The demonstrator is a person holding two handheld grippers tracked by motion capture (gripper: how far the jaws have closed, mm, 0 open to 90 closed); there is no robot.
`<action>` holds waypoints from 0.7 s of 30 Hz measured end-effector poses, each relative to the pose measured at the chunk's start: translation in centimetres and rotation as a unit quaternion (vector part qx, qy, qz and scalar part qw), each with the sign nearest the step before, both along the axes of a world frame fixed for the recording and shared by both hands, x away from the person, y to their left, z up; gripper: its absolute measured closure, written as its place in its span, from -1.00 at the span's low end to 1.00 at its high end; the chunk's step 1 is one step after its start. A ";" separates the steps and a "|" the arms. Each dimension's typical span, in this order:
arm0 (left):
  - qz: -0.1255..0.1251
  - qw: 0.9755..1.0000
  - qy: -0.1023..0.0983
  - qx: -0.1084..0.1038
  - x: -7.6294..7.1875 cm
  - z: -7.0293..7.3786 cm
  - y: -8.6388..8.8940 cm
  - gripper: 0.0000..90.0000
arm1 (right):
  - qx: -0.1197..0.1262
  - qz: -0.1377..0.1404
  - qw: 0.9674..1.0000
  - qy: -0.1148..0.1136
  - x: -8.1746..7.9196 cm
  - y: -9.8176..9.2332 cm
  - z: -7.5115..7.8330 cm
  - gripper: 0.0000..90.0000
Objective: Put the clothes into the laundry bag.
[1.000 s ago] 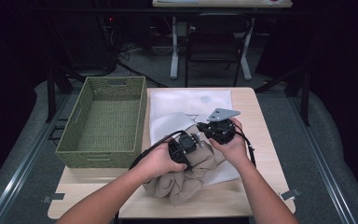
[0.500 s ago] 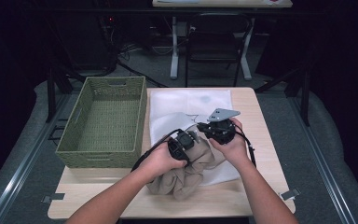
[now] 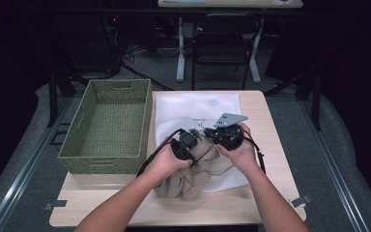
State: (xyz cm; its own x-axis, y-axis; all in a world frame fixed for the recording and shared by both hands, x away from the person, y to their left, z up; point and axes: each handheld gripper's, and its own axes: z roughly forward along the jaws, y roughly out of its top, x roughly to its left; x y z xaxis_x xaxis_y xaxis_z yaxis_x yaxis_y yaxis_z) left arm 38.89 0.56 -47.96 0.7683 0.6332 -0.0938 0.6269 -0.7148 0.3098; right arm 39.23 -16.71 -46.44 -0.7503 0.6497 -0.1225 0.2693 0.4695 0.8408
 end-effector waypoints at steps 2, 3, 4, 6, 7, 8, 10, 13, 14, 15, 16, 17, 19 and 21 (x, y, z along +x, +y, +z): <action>0.006 1.000 -0.001 0.000 0.2 0.0 -0.1 0.51 | -0.002 0.003 1.000 -0.001 -0.1 0.1 0.0 0.94; 0.007 1.000 -0.002 0.001 0.4 0.0 -0.1 0.51 | -0.004 0.003 1.000 -0.002 -0.1 0.1 0.0 0.94; 0.011 1.000 -0.002 0.001 0.5 0.0 -0.2 0.51 | -0.004 0.003 1.000 -0.003 -0.2 0.2 0.0 0.94; 0.019 1.000 -0.003 0.002 0.7 -0.1 -0.3 0.51 | -0.004 0.004 1.000 -0.003 -0.2 0.3 0.0 0.95; 0.019 1.000 -0.001 0.003 0.9 -0.1 -0.3 0.51 | -0.006 0.003 1.000 -0.004 -0.2 0.2 0.0 0.95; 0.023 1.000 0.000 0.002 1.0 -0.2 -0.3 0.51 | -0.006 0.003 1.000 -0.004 -0.2 0.2 0.0 0.95; 0.024 1.000 0.001 0.003 1.3 -0.3 -0.3 0.51 | -0.006 0.002 1.000 -0.005 -0.2 0.2 0.0 0.95; 0.034 0.999 0.005 0.001 1.7 -0.4 -0.3 0.51 | -0.005 0.003 1.000 -0.005 -0.2 0.2 0.0 0.95; 0.039 0.999 0.006 0.001 1.8 -0.5 -0.3 0.51 | -0.005 0.002 1.000 -0.005 -0.2 0.2 0.0 0.95; 0.041 0.999 0.004 0.000 1.9 -0.5 -0.4 0.51 | -0.005 0.004 1.000 -0.005 -0.3 0.2 0.0 0.95; 0.046 0.999 0.005 -0.002 1.9 -0.6 -0.4 0.51 | -0.005 0.005 1.000 -0.005 -0.3 0.2 0.0 0.95; 0.043 0.999 0.005 0.002 2.1 -0.6 -0.3 0.51 | -0.005 0.005 1.000 -0.005 -0.3 0.3 0.0 0.95; 0.052 0.999 0.005 -0.002 2.2 -0.6 -0.3 0.51 | -0.007 0.006 1.000 -0.006 -0.3 0.3 0.0 0.95; 0.059 0.998 0.004 -0.008 2.3 -0.8 -0.3 0.51 | -0.007 0.006 1.000 -0.005 -0.3 0.3 -0.1 0.95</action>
